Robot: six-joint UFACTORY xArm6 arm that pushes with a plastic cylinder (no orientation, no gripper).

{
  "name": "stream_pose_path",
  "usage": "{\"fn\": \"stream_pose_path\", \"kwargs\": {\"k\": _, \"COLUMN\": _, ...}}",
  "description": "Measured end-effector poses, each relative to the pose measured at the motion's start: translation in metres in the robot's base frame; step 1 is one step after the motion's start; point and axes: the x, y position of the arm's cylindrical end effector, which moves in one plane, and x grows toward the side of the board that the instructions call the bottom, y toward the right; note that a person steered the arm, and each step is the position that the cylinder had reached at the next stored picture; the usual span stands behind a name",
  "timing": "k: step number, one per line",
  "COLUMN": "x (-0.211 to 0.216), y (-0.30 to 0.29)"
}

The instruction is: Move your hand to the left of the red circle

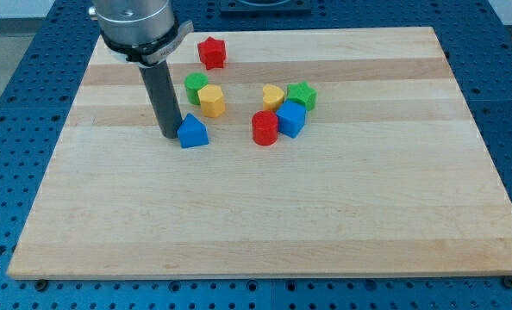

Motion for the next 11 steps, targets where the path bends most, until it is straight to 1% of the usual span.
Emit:
{"fn": "stream_pose_path", "kwargs": {"k": 2, "x": -0.006, "y": 0.004}}
{"fn": "stream_pose_path", "kwargs": {"k": 3, "x": 0.005, "y": -0.004}}
{"fn": "stream_pose_path", "kwargs": {"k": 4, "x": 0.026, "y": -0.011}}
{"fn": "stream_pose_path", "kwargs": {"k": 5, "x": 0.039, "y": -0.008}}
{"fn": "stream_pose_path", "kwargs": {"k": 6, "x": 0.041, "y": 0.000}}
{"fn": "stream_pose_path", "kwargs": {"k": 9, "x": 0.039, "y": 0.036}}
{"fn": "stream_pose_path", "kwargs": {"k": 11, "x": 0.015, "y": 0.072}}
